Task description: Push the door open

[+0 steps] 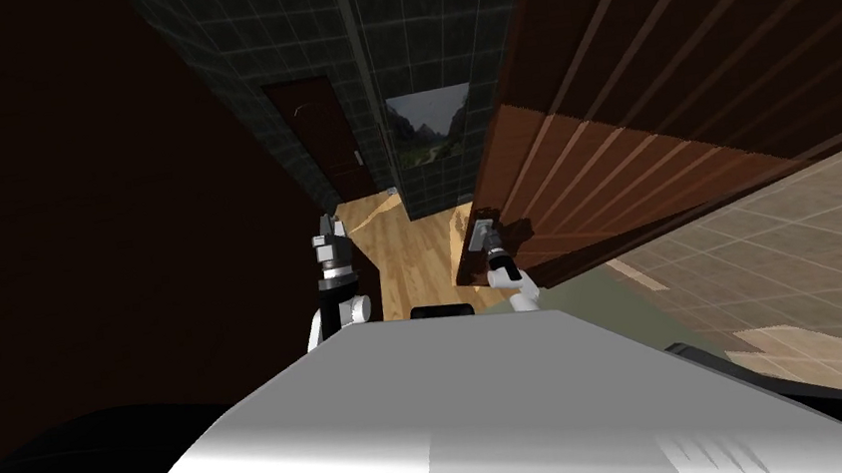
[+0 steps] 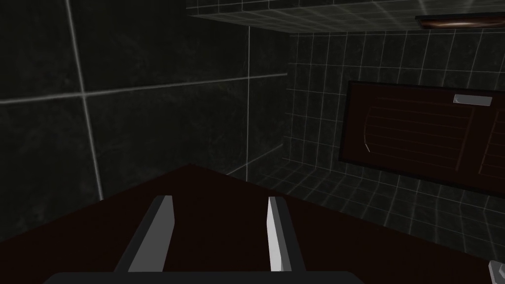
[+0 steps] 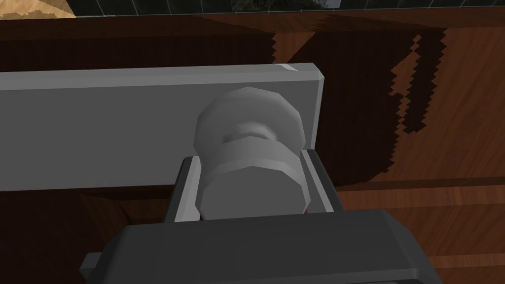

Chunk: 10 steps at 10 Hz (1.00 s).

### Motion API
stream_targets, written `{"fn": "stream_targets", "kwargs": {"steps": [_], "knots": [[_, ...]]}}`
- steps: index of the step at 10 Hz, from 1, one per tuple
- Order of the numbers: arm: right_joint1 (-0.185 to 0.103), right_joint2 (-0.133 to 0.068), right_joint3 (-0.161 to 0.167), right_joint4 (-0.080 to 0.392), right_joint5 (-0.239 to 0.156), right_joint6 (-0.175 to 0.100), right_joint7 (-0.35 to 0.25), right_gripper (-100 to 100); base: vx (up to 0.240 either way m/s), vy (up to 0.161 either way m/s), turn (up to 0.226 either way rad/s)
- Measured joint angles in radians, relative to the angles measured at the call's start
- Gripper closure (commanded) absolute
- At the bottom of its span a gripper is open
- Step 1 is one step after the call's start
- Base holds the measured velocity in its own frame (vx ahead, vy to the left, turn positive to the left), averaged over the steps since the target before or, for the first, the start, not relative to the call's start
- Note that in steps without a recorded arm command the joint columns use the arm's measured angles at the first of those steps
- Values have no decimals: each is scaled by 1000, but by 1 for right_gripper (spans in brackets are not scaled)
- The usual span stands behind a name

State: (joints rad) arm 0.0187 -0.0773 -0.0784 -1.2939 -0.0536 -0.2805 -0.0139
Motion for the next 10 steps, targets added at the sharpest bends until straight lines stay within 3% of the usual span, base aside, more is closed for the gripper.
{"fn": "stream_targets", "kwargs": {"steps": [6, 10], "knots": [[-16, 13, -77, 17, -8, 0, 14, 100, 174, 97, -70], [-18, 11, -102, 22, -11, 7, 19, 100, 130, 29, -37]]}}
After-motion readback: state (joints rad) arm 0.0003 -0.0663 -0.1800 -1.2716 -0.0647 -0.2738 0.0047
